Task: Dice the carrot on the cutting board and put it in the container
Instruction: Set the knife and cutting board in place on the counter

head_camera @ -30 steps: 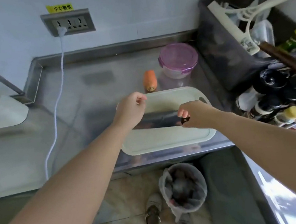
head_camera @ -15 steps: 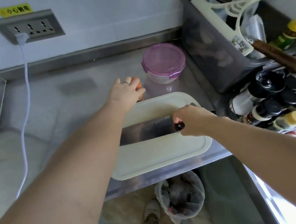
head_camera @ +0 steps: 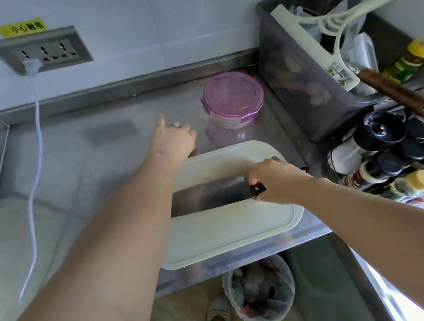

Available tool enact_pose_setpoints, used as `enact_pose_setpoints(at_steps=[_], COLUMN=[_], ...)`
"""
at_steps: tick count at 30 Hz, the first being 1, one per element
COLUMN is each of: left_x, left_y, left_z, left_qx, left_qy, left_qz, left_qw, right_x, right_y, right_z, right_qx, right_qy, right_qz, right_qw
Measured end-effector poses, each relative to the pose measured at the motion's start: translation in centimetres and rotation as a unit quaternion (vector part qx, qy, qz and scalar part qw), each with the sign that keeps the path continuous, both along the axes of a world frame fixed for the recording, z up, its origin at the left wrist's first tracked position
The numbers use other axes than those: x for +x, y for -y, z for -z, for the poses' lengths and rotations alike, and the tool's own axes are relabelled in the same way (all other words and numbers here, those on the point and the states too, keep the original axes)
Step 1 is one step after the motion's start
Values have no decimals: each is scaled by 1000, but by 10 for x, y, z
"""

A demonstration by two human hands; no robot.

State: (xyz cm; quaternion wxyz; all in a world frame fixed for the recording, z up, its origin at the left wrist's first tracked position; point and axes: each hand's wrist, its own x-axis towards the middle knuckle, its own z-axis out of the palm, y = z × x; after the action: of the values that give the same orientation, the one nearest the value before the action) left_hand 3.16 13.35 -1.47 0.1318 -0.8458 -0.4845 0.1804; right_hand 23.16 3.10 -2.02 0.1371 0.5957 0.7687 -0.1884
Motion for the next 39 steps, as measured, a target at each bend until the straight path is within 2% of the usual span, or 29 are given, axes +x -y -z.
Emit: enact_pose_setpoints(at_steps=[3, 5, 7, 11, 13, 15, 16, 17, 18, 20, 22, 24, 27, 29, 32, 34, 39], left_x=[-9, -15, -25, -54, -66, -79, -87, -97, -107, -125, -134, -136, -147, -161, -172, -169, -175], left_y=[-1, 1, 6, 23, 33, 43, 47, 52, 58, 72, 83, 93, 104, 114, 134, 144, 146], left_z=[-4, -2, 7, 29, 33, 33, 32, 30, 29, 34, 41, 45, 45, 40, 44, 45, 45], left_qx=[5, -43, -105, -155, -116, 18, 88, 124, 109, 40, -8, 2, 124, 182, 139, 113, 99], left_qy=[31, 98, 170, 233, 268, 304, 316, 322, 309, 269, 281, 305, 290, 281, 287, 314, 282], left_qz=[17, 6, -41, -183, -170, -156, -191, -249, -316, -422, -476, -468, -385, -411, -516, -533, -516], left_qw=[999, 994, 979, 943, 941, 940, 925, 905, 890, 865, 833, 830, 868, 848, 795, 777, 803], right_x=[5, 7, 10, 14, 14, 12, 10, 8, 4, -5, -16, -27, -40, -45, -49, -50, -51], right_y=[5, 11, 18, 23, 22, 20, 20, 19, 18, 15, 9, 5, 1, -2, -9, -11, -13], right_z=[-1, -6, -9, -6, -2, 1, 2, 3, 3, 3, 5, 7, 7, 6, 10, 12, 13], right_qx=[-16, -30, -38, -40, -31, -25, -25, -26, -24, -18, -14, -19, -26, -28, -24, -22, -16], right_qy=[-5, 5, 13, 21, 17, 12, 9, 7, 4, 3, 2, 4, 24, 33, 28, 34, 41], right_qz=[4, 13, 24, 39, 45, 48, 50, 52, 53, 52, 52, 51, 41, 32, 18, 8, 2], right_qw=[1000, 999, 999, 998, 998, 998, 998, 998, 998, 998, 999, 999, 999, 999, 999, 999, 999])
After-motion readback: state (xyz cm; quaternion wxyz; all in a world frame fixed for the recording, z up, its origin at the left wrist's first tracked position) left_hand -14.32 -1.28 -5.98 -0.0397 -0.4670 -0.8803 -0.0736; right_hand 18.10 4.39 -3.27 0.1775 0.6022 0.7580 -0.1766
